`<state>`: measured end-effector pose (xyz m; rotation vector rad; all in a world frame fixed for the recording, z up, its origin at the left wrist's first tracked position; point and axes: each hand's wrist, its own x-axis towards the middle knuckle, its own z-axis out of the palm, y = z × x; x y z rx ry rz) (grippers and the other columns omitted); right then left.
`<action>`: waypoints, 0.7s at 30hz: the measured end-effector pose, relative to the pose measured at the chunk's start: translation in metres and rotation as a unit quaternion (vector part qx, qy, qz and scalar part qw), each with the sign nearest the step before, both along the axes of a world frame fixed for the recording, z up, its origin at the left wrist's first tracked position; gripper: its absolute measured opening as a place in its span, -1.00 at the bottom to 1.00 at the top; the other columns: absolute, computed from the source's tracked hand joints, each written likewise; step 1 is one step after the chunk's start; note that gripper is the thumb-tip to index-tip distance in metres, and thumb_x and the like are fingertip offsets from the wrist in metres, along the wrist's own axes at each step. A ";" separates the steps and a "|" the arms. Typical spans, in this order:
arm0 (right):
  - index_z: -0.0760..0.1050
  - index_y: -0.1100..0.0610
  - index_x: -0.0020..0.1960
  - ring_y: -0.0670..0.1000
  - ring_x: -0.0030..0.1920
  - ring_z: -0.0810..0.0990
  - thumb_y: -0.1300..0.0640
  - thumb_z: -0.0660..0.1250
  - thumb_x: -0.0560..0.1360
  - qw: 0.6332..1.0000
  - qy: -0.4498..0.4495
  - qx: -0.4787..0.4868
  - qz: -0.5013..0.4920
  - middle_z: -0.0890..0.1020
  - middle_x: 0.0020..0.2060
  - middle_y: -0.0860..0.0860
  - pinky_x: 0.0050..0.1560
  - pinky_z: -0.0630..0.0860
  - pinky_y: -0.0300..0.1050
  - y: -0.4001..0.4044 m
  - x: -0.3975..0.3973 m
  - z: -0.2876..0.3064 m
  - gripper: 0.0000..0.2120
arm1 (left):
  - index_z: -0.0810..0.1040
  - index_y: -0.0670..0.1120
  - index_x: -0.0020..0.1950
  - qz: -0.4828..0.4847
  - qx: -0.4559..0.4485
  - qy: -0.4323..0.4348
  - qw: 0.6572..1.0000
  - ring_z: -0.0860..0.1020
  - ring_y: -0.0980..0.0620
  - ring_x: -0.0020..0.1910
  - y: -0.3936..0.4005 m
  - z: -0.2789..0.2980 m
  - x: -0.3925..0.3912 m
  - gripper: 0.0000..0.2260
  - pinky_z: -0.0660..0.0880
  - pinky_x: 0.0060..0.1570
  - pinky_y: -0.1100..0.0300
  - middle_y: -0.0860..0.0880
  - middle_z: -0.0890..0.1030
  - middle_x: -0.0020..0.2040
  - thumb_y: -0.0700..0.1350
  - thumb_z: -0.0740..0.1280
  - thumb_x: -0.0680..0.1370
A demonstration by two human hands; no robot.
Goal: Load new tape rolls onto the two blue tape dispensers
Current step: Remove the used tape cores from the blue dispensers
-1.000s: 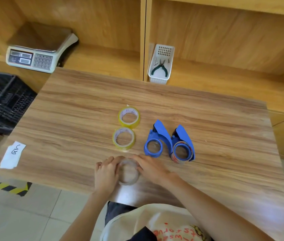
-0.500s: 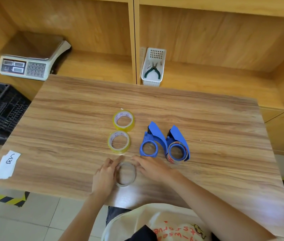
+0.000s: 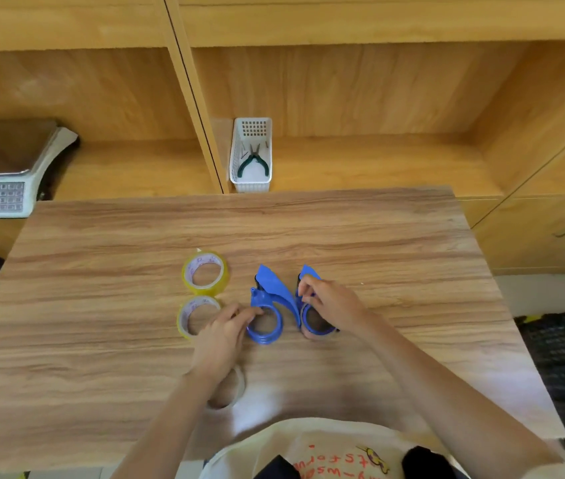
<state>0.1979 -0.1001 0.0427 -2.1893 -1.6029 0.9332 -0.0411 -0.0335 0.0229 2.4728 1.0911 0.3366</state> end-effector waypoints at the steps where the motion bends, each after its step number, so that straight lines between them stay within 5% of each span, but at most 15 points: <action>1: 0.46 0.05 0.05 0.10 0.00 0.62 0.23 0.26 0.56 1.000 -0.005 0.002 -0.020 0.67 -0.05 -0.01 -0.01 0.50 0.00 -0.002 0.007 0.000 -0.88 | 0.54 0.16 0.11 -0.012 0.001 0.001 1.000 0.58 0.00 -0.16 0.003 0.000 0.012 -0.82 0.46 -0.37 0.15 0.10 0.55 -0.08 0.03 0.18 0.59; 4: 0.42 0.05 0.04 0.16 -0.04 0.62 0.25 0.32 0.51 0.996 -0.036 -0.001 -0.083 0.60 -0.05 0.02 -0.07 0.54 0.03 -0.010 0.026 -0.002 -0.83 | 0.55 0.08 0.06 -0.060 0.034 0.028 0.997 0.59 -0.04 -0.16 0.009 -0.004 0.055 -0.73 0.51 -0.28 0.08 0.05 0.56 -0.09 0.11 0.09 0.57; 8: 0.33 0.10 0.16 0.20 0.07 0.59 0.12 0.35 0.55 0.989 -0.084 -0.057 -0.108 0.55 0.08 0.07 -0.11 0.42 -0.02 -0.017 0.036 -0.007 -0.74 | 0.57 -0.01 0.10 -0.102 0.072 0.131 0.984 0.56 -0.10 -0.01 0.009 -0.010 0.103 -0.72 0.50 -0.04 -0.02 0.00 0.61 -0.01 0.12 0.31 0.50; 13: 0.23 0.12 0.33 0.21 0.13 0.60 0.04 0.27 0.60 0.985 -0.088 -0.104 -0.108 0.58 0.15 0.13 -0.07 0.46 0.03 -0.022 0.032 -0.018 -0.62 | 0.57 -0.01 0.17 -0.127 0.053 0.261 0.956 0.38 -0.07 0.27 0.003 -0.014 0.138 -0.66 0.12 0.37 -0.06 0.01 0.56 0.19 0.14 0.17 0.58; 21: 0.15 -0.04 0.46 0.23 0.06 0.65 0.08 0.21 0.63 0.980 -0.133 -0.133 -0.061 0.64 0.16 0.08 -0.17 0.43 0.01 -0.031 0.034 -0.025 -0.55 | 0.60 0.10 0.08 -0.096 0.041 0.266 0.958 0.43 -0.04 0.15 0.004 -0.019 0.144 -0.81 0.14 0.30 -0.07 0.07 0.63 0.00 -0.10 0.28 0.54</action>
